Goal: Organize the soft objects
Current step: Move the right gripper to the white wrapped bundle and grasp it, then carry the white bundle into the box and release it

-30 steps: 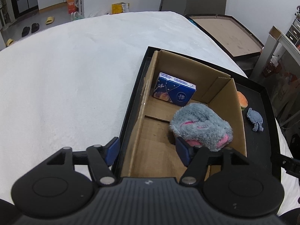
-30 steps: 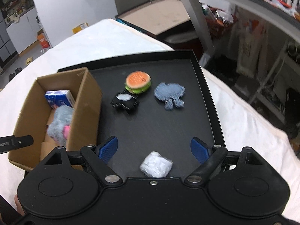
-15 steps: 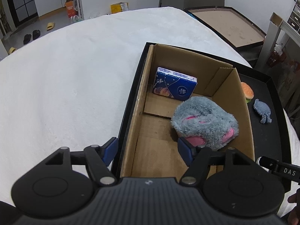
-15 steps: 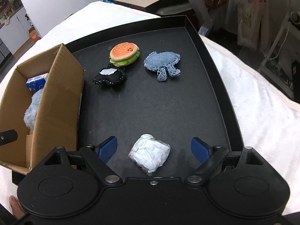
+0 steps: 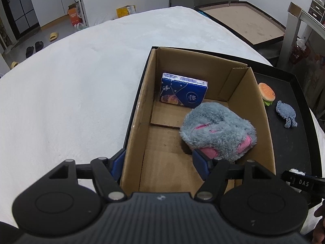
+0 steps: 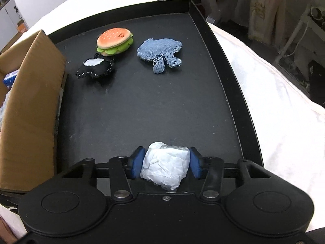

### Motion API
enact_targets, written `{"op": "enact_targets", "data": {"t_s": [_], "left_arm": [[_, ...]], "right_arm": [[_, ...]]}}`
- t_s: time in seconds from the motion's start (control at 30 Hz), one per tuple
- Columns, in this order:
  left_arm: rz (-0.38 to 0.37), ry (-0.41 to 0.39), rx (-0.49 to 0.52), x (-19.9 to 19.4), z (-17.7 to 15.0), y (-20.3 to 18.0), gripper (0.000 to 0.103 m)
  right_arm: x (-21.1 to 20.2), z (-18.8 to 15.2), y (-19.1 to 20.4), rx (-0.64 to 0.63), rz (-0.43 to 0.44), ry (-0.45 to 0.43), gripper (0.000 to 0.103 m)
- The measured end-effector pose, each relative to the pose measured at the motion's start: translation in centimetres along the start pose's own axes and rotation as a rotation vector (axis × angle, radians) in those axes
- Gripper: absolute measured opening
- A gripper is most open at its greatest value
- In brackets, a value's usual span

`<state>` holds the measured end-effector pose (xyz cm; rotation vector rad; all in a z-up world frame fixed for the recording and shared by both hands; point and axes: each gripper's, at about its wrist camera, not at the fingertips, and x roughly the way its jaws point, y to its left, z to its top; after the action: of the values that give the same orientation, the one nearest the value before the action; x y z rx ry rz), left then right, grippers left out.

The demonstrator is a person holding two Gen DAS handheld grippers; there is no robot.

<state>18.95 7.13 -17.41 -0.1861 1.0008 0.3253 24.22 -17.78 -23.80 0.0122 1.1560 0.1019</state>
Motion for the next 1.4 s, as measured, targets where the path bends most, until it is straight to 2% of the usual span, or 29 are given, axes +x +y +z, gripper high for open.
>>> {"op": "enact_targets", "data": {"t_s": [0.23, 0.57, 0.97, 1.4], "left_arm": [[0.001, -0.012, 0.005, -0.5, 0.0, -0.1, 0.069], [-0.034, -0.031, -0.017, -1.3, 0.0, 0.8, 0.069], [-0.067, -0.029, -0.079, -1.5, 0.1, 2.6, 0.069], [-0.119, -0.027, -0.128, -1.7, 0.1, 4.1, 0.069]], "right_arm": [[-1.2, -0.2, 0.0, -0.007, 0.045, -0.029, 0.045], [-3.8, 0.1, 0.4, -0.015, 0.039, -0.072, 0.045], [-7.9, 1.7, 3.0, -0.066, 0.043, -0.169, 0.045], [-10.8, 2.7, 6.1, -0.114, 0.046, -0.237, 0.045]]}}
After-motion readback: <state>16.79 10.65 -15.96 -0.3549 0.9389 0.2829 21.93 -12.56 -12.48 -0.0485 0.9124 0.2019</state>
